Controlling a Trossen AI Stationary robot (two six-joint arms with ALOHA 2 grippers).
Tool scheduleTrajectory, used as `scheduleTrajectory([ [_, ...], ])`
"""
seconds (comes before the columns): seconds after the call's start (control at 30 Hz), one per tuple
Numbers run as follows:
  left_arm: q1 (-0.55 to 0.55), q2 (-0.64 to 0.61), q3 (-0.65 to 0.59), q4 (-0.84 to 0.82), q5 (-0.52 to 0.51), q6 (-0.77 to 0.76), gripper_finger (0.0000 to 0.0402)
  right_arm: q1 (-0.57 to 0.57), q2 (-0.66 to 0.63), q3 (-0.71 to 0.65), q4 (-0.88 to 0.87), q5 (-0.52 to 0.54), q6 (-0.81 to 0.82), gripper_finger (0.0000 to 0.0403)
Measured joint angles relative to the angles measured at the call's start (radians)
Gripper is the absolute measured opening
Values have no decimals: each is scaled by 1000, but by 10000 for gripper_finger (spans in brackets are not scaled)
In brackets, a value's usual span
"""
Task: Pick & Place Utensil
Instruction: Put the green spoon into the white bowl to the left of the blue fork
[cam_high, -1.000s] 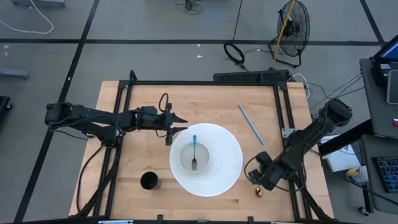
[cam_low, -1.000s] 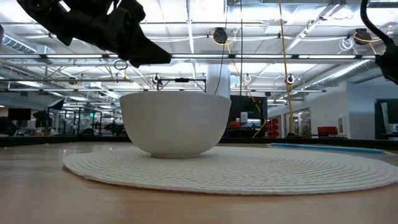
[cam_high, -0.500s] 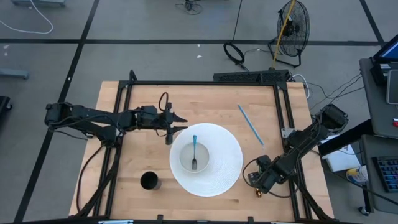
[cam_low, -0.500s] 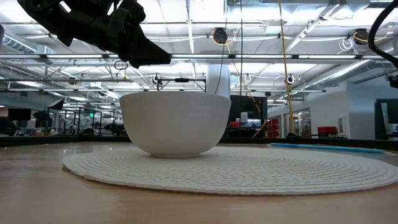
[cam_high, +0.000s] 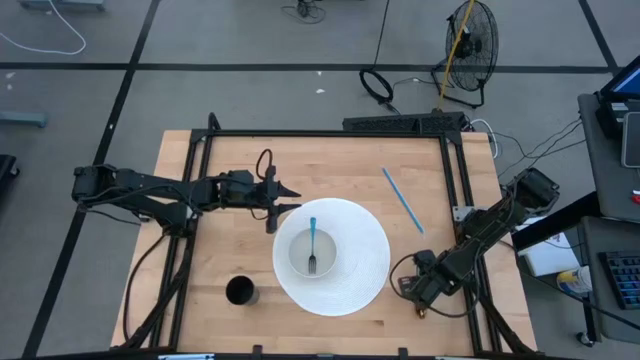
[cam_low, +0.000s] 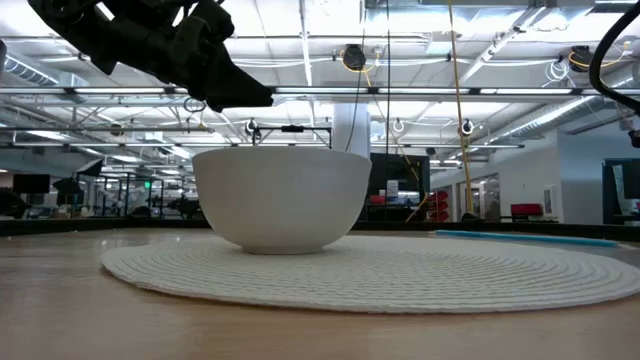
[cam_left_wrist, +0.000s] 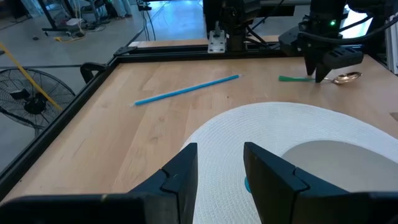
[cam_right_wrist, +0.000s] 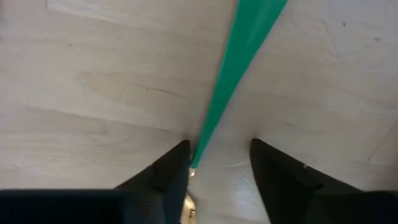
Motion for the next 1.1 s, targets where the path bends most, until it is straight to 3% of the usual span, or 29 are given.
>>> scheduleTrajectory([
  [0.2,0,0,0,-19,0,-1,136,-6,1,-1,-12,-6,-34,83],
  [0.53,0,0,0,-21,0,-11,136,-6,1,-2,-32,12,-114,10],
  [0.77,0,0,0,-17,0,-14,136,-6,1,-2,-46,74,-210,5],
  [1.1,0,0,0,29,0,-20,136,-3,1,-3,-38,256,-395,2],
])
